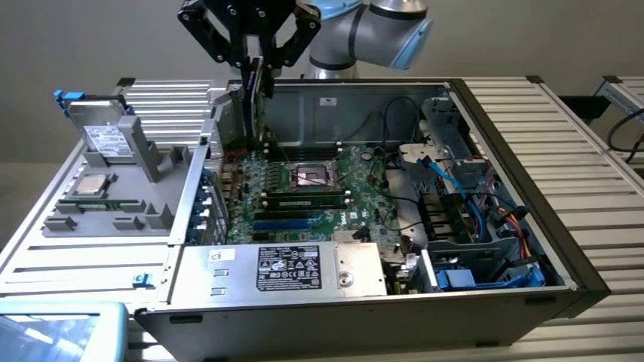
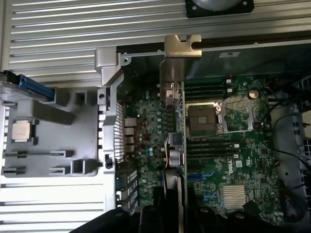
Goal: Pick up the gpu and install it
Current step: 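Pick up the gpu and move the gpu toward the slot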
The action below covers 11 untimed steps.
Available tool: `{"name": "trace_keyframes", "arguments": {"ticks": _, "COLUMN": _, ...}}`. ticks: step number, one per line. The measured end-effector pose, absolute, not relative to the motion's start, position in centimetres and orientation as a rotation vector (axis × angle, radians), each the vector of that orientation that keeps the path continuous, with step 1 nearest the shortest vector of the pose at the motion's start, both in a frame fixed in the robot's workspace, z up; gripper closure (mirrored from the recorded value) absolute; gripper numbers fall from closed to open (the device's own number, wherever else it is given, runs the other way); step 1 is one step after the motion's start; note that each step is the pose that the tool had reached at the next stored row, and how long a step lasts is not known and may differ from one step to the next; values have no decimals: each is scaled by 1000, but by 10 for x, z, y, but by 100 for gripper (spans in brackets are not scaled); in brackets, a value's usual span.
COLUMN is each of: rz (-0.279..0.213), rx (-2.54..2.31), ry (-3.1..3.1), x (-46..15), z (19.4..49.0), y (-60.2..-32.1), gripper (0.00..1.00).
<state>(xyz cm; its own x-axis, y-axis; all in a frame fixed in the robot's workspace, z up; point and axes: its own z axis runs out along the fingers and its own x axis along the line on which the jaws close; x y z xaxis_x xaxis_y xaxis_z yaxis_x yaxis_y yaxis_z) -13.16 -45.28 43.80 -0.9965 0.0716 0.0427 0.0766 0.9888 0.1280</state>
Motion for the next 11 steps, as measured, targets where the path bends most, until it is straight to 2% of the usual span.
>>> {"name": "trace_keyframes", "arguments": {"ticks": 11, "rz": -201, "rx": -116, "ry": -3094, "x": -81, "z": 438, "y": -458, "gripper": 71}}
